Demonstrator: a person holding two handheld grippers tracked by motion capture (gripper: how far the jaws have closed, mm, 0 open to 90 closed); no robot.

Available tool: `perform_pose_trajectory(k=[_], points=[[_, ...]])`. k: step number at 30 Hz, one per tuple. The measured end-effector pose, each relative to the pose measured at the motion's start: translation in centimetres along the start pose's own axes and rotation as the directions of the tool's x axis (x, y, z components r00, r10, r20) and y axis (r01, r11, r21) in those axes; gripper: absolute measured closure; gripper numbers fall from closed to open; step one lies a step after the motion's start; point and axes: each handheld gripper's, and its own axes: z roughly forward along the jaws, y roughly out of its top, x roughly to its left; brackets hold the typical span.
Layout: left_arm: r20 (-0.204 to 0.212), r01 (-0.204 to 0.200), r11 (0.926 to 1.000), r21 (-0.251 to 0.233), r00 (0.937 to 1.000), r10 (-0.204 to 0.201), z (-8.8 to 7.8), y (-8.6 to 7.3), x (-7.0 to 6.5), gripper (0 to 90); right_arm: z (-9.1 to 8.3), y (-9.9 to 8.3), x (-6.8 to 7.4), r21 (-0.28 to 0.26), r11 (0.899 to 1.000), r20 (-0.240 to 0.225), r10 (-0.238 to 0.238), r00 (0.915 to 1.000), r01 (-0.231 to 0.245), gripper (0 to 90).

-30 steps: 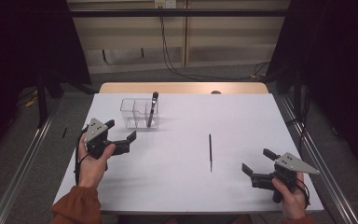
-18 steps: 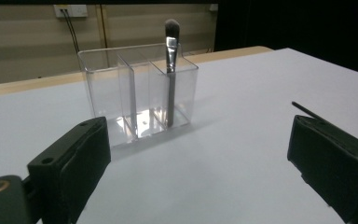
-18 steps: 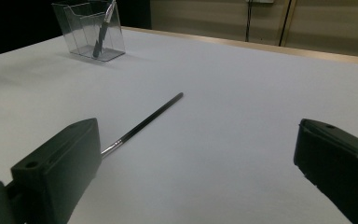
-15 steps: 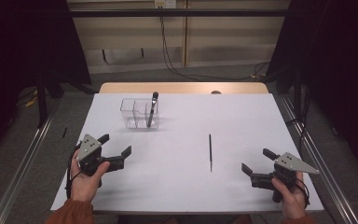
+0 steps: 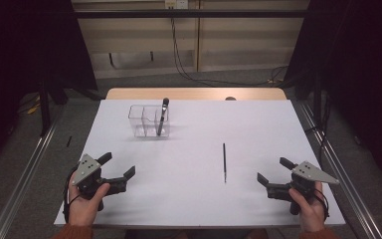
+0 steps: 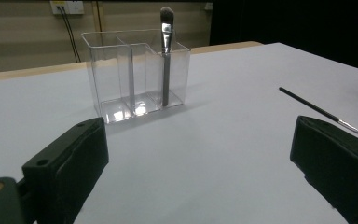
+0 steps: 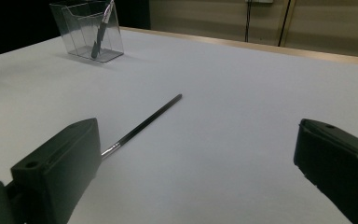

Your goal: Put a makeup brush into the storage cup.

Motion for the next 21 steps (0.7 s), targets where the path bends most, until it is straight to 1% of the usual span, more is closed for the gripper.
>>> perform_pose_trajectory(k=[2, 4, 9, 12, 13, 14, 17, 20, 21], points=[[-0.007, 0.010, 0.9999, -0.005, 0.9999, -0.010, -0.5, -0.2, -0.1, 4.2, 0.0, 0.0, 0.0, -0.003, 1.000, 0.002, 0.003, 1.0000, -0.003, 0.2], [0.000, 0.000, 1.0000, 0.001, 1.0000, 0.000, -0.8, -0.3, -0.2, 4.2, 0.0, 0.1, 0.0, -0.005, 1.000, 0.000, -0.003, 1.0000, 0.003, 0.2], [-0.002, 0.014, 0.9999, 0.001, 0.9999, -0.014, -1.5, -0.6, -0.3, 3.7, 0.1, 0.1, 0.1, 0.001, 1.000, 0.000, -0.006, 1.0000, 0.006, 0.1], [0.003, 0.001, 1.0000, 0.004, 1.0000, -0.001, -1.7, -0.8, -0.4, 3.5, 0.1, 0.1, 0.0, -0.003, 1.000, 0.004, 0.001, 1.0000, 0.000, 0.1], [-0.001, -0.004, 1.0000, 0.009, 1.0000, 0.004, -1.7, -0.8, -0.4, 3.4, 0.0, 0.0, 0.1, -0.003, 1.000, 0.004, 0.003, 1.0000, -0.003, 0.1], [-0.003, 0.002, 1.0000, 0.006, 1.0000, -0.002, -1.6, -0.8, -0.4, 3.4, 0.0, 0.0, 0.1, -0.003, 1.000, 0.002, 0.001, 1.0000, -0.001, 0.1], [-0.001, 0.004, 1.0000, 0.008, 1.0000, -0.004, -1.6, -0.8, -0.6, 2.8, -0.1, 0.0, 0.1, -0.004, 1.000, -0.004, -0.003, 1.0000, 0.003, 0.1], [0.002, -0.001, 1.0000, 0.004, 1.0000, 0.001, -1.5, -0.8, -0.5, 2.5, -0.1, 0.0, 0.1, -0.007, 1.000, -0.004, 0.000, 1.0000, 0.000, 0.1], [0.002, -0.002, 1.0000, 0.006, 1.0000, 0.002, -1.5, -0.9, -0.4, 2.5, -0.1, 0.0, 0.1, 0.000, 1.000, -0.010, -0.008, 0.9999, 0.008, 0.1]])
